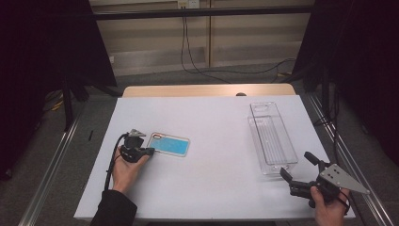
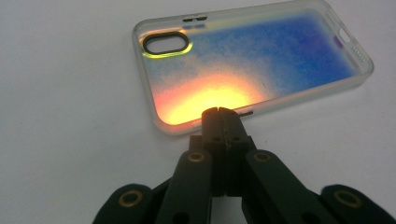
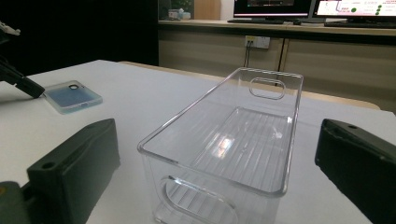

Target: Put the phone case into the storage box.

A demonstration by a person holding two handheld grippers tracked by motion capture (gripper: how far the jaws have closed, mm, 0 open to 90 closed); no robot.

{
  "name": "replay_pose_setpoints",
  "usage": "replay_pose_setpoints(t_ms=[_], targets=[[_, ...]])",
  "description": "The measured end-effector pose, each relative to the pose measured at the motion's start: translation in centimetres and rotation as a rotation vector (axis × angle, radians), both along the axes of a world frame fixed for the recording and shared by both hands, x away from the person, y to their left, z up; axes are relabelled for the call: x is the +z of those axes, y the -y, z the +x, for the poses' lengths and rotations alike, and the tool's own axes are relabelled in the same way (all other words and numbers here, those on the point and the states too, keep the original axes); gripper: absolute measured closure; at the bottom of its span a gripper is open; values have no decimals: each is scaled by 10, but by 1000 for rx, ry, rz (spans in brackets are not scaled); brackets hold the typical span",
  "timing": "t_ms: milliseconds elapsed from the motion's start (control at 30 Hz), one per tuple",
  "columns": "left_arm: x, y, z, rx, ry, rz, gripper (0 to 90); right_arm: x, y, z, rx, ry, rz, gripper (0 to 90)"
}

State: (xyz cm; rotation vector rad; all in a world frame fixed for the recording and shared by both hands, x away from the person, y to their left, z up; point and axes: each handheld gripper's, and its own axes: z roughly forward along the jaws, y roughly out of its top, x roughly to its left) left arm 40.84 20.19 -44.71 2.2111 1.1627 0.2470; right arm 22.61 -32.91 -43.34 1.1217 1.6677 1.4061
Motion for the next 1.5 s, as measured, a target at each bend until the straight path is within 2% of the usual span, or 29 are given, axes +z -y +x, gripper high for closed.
replay_pose_setpoints(t_ms=[133, 667, 867, 1333, 1367, 1500], targets=[[0, 2, 4, 8, 3, 10, 900, 0, 0, 0, -1, -1, 2, 0], [-2, 2, 15, 33, 7, -3, 900, 0, 0, 0, 0, 0, -1, 0], [-2, 5, 21, 40, 12, 8, 900, 0, 0, 0, 0, 1, 1, 0], [-6, 8, 31, 62, 26, -13, 900, 0, 0, 0, 0, -1, 3, 0], [-6, 9, 32, 63, 21, -24, 900, 0, 0, 0, 0, -1, 4, 0], [-6, 14, 36, 64, 28, -9, 900, 0, 0, 0, 0, -1, 1, 0]])
